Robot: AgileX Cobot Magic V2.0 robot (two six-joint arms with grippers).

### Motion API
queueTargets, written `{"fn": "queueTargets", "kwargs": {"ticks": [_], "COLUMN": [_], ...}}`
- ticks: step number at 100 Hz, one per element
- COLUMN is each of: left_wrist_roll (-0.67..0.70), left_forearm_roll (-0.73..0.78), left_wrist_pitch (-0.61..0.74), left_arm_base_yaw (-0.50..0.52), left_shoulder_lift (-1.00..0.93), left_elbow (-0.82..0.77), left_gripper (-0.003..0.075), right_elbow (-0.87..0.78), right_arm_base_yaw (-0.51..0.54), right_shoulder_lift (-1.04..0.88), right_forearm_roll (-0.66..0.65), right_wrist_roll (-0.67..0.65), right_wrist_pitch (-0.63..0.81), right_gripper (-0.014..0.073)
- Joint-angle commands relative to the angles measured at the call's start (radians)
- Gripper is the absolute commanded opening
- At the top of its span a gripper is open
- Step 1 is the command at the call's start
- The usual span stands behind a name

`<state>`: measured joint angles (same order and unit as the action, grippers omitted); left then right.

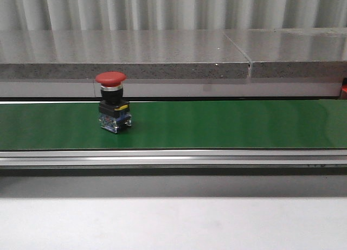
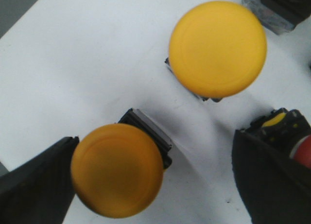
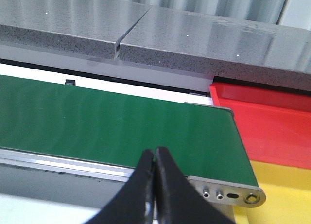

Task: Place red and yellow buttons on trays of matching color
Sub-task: 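Grasp the yellow push button with the left gripper and lift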

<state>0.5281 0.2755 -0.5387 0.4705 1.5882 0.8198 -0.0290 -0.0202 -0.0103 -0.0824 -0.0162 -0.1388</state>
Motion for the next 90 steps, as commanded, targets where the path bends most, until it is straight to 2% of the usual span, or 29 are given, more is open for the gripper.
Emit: {"fn": "queueTargets", "kwargs": {"ticks": [1, 27, 43, 61, 79, 90], "left_wrist_roll": [0.012, 0.012, 0.012, 0.012, 0.003, -0.02], "left_forearm_roll": [0.01, 0.012, 0.012, 0.012, 0.012, 0.009], "left_wrist_pitch": [0.029, 0.011, -0.018, -0.06, -0.078, -0.078], "left_arm_base_yaw": [0.003, 0.003, 0.003, 0.003, -0.013, -0.057], "left_shoulder_lift": [-0.03, -0.036, -0.066, -0.153, -0.312, -0.417], "left_elbow": [0.024, 0.024, 0.024, 0.024, 0.024, 0.024], "left_gripper": [0.0479, 0.0176, 0.0055, -0.002, -0.002, -0.002], "right_elbow": [0.007, 0.007, 0.007, 0.007, 0.007, 0.007], "right_arm_base_yaw": [0.0, 0.0, 0.0, 0.0, 0.0, 0.0], "right_shoulder_lift": [-0.016, -0.016, -0.016, -0.016, -0.016, -0.016], "right_forearm_roll": [-0.01, -0.01, -0.01, -0.01, -0.01, -0.01], "right_wrist_roll": [0.004, 0.004, 0.004, 0.004, 0.004, 0.004], "right_wrist_pitch": [0.079, 0.079, 0.079, 0.079, 0.079, 0.079], "right_gripper": [-0.0068, -0.0068, -0.0068, -0.0068, -0.0068, -0.0068]}}
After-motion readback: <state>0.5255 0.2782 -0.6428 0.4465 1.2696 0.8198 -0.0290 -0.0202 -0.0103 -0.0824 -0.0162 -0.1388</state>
